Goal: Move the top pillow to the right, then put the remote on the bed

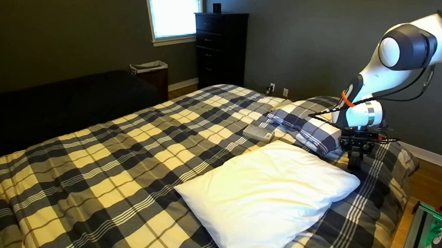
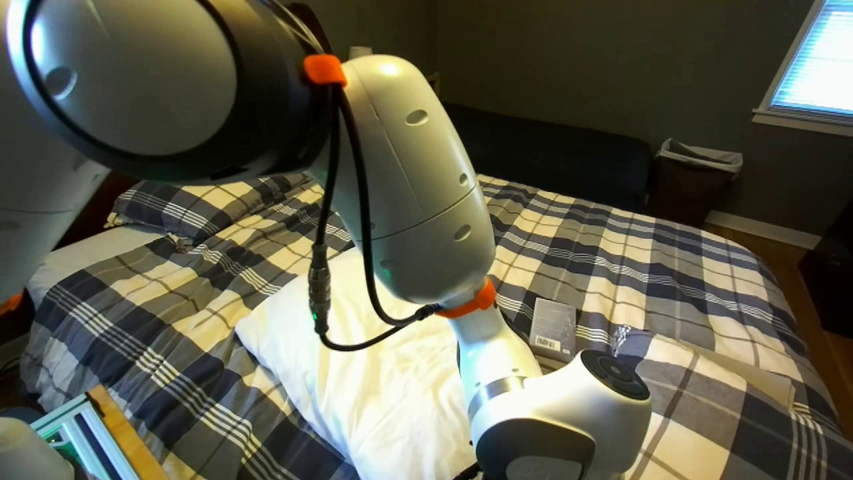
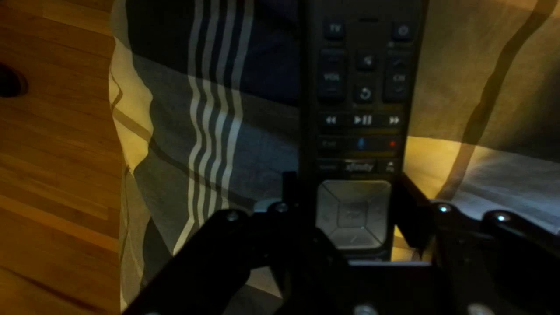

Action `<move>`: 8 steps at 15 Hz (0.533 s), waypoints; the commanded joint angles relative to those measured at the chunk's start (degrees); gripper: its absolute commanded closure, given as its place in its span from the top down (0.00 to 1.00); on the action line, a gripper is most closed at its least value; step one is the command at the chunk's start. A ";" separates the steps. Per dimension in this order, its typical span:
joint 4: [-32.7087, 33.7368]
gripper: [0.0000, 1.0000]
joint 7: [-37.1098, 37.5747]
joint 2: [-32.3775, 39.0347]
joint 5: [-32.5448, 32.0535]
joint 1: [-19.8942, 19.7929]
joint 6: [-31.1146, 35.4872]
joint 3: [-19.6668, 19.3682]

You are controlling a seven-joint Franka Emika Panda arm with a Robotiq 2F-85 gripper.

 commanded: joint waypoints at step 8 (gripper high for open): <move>-8.08 1.00 0.43 -14.44 -1.87 4.74 -9.95 -1.58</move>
